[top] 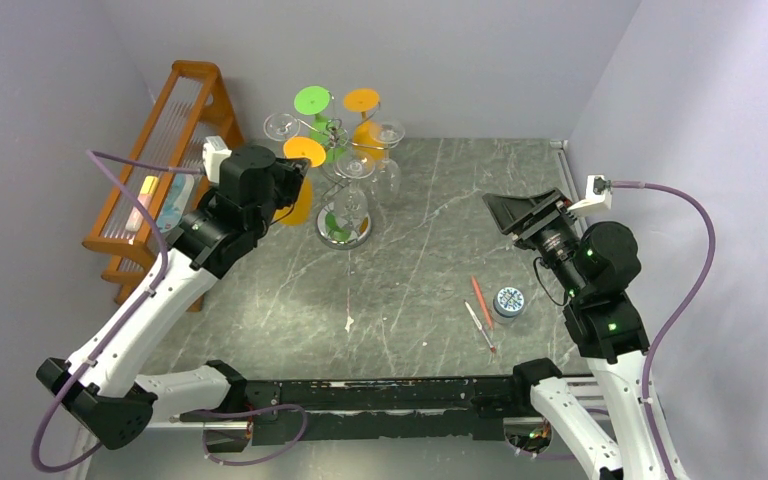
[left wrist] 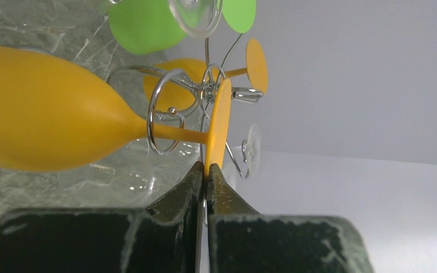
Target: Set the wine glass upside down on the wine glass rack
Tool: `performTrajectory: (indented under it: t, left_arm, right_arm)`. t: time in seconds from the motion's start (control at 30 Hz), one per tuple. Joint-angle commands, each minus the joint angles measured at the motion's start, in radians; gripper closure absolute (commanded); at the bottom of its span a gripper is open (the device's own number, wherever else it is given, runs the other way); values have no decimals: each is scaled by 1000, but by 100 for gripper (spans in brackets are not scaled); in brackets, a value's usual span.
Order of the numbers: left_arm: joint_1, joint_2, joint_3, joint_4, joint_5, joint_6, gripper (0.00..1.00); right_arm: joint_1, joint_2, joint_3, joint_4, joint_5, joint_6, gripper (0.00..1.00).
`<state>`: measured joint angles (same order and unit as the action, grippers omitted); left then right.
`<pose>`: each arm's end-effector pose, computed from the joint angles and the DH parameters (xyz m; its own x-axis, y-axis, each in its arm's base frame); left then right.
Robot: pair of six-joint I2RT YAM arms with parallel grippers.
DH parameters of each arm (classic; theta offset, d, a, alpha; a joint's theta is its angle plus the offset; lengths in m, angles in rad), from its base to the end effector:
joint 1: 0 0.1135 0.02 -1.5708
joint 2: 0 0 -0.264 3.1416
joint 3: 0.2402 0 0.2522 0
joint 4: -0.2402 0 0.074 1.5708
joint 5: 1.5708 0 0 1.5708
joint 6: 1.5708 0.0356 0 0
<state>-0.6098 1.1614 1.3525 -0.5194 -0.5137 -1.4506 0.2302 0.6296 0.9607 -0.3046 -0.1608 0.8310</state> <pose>0.2096 -0.1251 0.4273 -0.1483 -0.9511 -0.2708 -0.2483 0.3009 -0.9208 0.1232 0.0347 0.4082 -0.2641 0.6870 -0.6770 -0.2759 0.6188 0.7355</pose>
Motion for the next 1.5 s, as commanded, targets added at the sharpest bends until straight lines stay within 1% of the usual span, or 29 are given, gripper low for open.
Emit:
performTrajectory:
  t: [0.0,0.13,0.3,0.47,0.67,0.77,0.87,0.97,1.03,1.07,1.13,1.17,1.2,1.3,1.37,1.47]
  left_arm:
    - [7,0,-16,30,53,28,92]
    - [8,-19,-44,45,65,22,91]
    - [8,-31,-63,29,71,16,81]
    - [10,-50,-62,11,54,50,77]
    - [9,-98,-71,-9,82,127,59]
    - [9,-141,-105,26,152,246,54]
    - [9,-194,-136,8,200,347,47]
    - [9,-264,-174,-46,218,434,35]
    - [9,-323,-202,-55,233,528,26]
    - [9,-355,-217,-43,254,606,21]
    - [10,-441,-250,-17,294,759,16]
    - [10,-479,-264,-3,312,831,14]
    - [10,-514,-272,5,328,896,13]
    - [9,-588,-248,-20,361,1052,8]
    - [9,-600,-194,-80,365,1126,6]
    - [9,-571,-78,-226,336,1199,6]
  right_arm:
    - [4,-13,-13,6,-3,5,45]
    - [3,-14,-14,5,-2,3,45]
    - [4,-17,-17,6,-2,5,45]
    - [3,-18,-15,3,-1,5,45]
    - [4,-20,-14,-3,6,0,45]
    - [3,-23,-13,-38,9,-18,45]
    - [4,-33,-16,-133,35,-53,44]
    - [4,-51,-29,-231,73,-89,41]
    - [3,-61,-30,-281,96,-124,37]
    - [4,-64,-28,-305,103,-145,31]
    - [4,-68,-23,-341,90,-196,9]
    - [4,-68,-18,-358,85,-220,2]
    - [4,-68,-12,-378,94,-229,0]
    - [4,-69,22,-432,173,-237,0]
    - [3,-74,54,-448,228,-260,0]
    - [4,-85,111,-453,266,-308,0]
